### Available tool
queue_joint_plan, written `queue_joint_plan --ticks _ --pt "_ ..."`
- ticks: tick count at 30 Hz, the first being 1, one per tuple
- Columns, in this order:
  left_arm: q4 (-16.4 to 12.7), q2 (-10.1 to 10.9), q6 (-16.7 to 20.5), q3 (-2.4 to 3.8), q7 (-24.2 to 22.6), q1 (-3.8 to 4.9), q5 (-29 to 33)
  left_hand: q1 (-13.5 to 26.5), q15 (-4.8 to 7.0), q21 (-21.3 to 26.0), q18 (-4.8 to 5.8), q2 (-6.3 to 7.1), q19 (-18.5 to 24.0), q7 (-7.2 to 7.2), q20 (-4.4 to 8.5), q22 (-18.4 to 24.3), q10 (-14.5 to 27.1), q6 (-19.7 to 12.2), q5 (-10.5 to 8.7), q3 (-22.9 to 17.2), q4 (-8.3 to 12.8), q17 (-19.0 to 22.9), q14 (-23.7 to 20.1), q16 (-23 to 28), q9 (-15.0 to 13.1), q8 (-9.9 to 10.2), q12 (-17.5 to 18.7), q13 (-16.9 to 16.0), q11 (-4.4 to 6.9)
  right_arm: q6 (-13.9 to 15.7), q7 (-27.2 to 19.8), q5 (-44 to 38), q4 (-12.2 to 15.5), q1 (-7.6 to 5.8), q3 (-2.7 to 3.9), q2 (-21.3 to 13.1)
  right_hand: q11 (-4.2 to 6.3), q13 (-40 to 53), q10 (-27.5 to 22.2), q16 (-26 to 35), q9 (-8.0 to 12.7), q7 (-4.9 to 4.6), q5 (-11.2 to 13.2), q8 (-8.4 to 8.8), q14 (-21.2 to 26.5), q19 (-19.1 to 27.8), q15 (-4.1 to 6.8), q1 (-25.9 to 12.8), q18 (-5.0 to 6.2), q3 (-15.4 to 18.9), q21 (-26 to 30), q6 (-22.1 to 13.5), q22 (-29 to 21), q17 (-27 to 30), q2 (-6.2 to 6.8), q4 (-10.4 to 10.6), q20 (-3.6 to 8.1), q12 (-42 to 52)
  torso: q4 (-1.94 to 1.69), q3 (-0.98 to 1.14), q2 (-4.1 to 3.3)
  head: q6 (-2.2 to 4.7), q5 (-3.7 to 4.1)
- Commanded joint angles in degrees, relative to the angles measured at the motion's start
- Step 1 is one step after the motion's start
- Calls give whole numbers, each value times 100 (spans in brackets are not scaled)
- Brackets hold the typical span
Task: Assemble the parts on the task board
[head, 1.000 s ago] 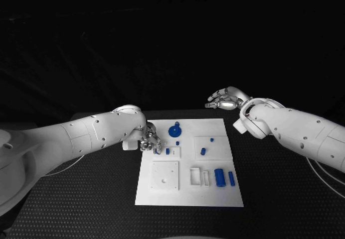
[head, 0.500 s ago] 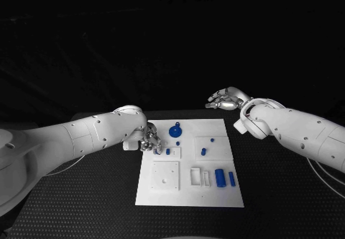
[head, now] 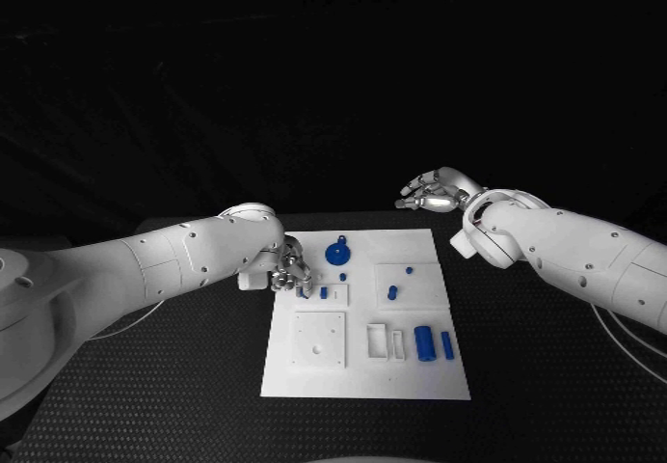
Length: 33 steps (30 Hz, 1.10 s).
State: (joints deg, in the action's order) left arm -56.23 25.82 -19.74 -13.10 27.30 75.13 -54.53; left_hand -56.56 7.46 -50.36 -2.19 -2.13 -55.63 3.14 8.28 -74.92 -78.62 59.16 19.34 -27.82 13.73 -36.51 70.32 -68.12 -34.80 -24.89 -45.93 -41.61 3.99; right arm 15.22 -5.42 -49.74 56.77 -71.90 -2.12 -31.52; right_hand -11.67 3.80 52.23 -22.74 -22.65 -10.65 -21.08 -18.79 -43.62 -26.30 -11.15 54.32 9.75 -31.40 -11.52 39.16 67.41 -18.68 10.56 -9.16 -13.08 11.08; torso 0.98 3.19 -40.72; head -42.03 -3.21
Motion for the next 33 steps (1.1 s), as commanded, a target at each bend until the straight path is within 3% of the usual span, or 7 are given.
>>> queue_joint_plan --ticks 1,15,17,21,26,29,33 --pt "-38 -51 135 -28 -17 -62 -80 -53 39 -24 10 -87 -43 -87 464 -116 -18 133 -25 -310 271 -6 31 -29 -7 35 -24 -6 14 -63 -33 -26 2 1 2 4 -3 9 43 21 7 -322 -26 -28 -23 -23 -19 57 -115 26 33 -34 7 8 -6 10 21 -40 -4 5 4 -10 7" --pt "-59 -79 151 -29 38 -98 -31 17 64 -30 6 -31 -63 -52 472 -106 -44 74 -144 -299 247 9 36 -24 -36 133 -17 -2 -21 -65 -29 -26 8 1 2 -1 -3 9 48 23 9 -322 -27 -28 -23 -24 -20 56 -115 28 40 -35 12 10 -4 10 21 -49 0 4 4 -18 20" --pt "-58 -76 175 -29 40 -99 -20 71 68 -29 10 32 -67 -39 470 -104 -48 58 -173 -274 221 13 34 -21 -38 159 -15 -1 -34 -64 -29 -26 5 1 2 -3 -4 9 48 23 9 -322 -27 -28 -23 -24 -20 56 -116 28 40 -35 12 10 -3 9 21 -50 -1 3 6 -20 22" --pt "-53 -63 225 -30 44 -99 -20 322 78 -9 7 327 -82 -1 480 -90 -58 -62 -440 -207 -1 32 35 -10 -23 297 -1 9 -75 -66 -28 -26 8 1 2 -6 -4 9 48 24 10 -322 -27 -27 -22 -24 -21 56 -116 29 43 -36 14 11 -1 9 21 -54 -5 8 6 -20 26" --pt "-50 -60 263 -30 40 -99 -20 526 86 7 3 535 -85 5 490 -89 -57 -48 -601 -167 -191 44 34 -7 -33 349 7 12 -76 -65 -29 -26 7 1 2 -6 -4 9 48 25 10 -323 -27 -26 -22 -24 -22 56 -116 29 44 -37 15 11 0 9 21 -56 -3 2 4 -27 28" --pt "-48 -57 300 -29 40 -99 -20 634 96 17 -7 621 -86 1 505 -93 -53 -33 -842 -174 -322 53 33 -7 -49 389 11 11 -70 -66 -29 -26 7 1 2 -5 -5 9 48 25 11 -323 -27 -26 -21 -24 -22 56 -116 30 46 -38 16 12 1 9 21 -58 -3 1 5 -26 29" --pt "-48 -56 311 -29 34 -99 -20 731 102 24 -8 692 -86 -2 510 -95 -54 -23 -944 -169 -423 57 34 -11 -63 418 10 9 -69 -67 -29 -26 4 1 2 -3 -5 9 48 25 11 -323 -27 -26 -21 -24 -23 56 -117 30 47 -39 17 12 1 9 21 -61 -3 1 6 -31 32"
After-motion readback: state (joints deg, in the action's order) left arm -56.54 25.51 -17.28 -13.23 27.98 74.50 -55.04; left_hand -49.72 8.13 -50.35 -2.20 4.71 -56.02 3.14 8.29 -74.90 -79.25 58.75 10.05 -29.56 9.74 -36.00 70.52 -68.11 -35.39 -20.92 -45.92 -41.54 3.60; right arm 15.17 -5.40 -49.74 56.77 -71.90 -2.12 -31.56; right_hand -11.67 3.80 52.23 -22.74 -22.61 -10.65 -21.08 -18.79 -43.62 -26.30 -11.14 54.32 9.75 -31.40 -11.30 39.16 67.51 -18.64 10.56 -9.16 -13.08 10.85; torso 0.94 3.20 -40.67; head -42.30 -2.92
